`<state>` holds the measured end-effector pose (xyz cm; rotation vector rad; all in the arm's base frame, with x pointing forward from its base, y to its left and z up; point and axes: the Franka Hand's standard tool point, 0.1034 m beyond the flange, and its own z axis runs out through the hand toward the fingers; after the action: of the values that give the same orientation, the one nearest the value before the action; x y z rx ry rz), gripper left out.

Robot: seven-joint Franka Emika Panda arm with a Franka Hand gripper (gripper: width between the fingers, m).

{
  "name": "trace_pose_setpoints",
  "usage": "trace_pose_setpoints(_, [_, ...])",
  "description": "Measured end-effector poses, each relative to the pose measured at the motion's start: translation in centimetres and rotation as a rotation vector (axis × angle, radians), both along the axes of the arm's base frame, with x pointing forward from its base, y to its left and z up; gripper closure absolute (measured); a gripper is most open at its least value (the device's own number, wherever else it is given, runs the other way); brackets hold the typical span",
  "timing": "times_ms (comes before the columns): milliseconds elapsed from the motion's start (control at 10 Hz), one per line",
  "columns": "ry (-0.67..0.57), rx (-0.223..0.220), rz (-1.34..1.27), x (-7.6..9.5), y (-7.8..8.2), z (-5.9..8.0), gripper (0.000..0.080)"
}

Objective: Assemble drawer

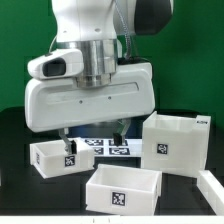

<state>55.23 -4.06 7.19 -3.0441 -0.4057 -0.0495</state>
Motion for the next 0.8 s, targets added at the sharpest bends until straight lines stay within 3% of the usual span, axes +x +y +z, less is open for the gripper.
trace_pose_setpoints(200, [0.032,0.019,-0.163,0.2,0.6,-2.5,0.0150])
trace_pose_setpoints(300, [0.016,0.025,-0.186,1.4,-0.4,-2.9,0.0150])
trace_pose_setpoints(500, [-0.030,0.003,-0.148,-0.4,-0.8,-5.4,0.0150])
trace_pose_setpoints(700, [-0.034,0.000,-0.113,-0.6,-1.0,-5.6,0.0150])
trace_pose_setpoints(800, [-0.034,0.000,-0.112,-0.6,-0.9,-5.6,0.0280])
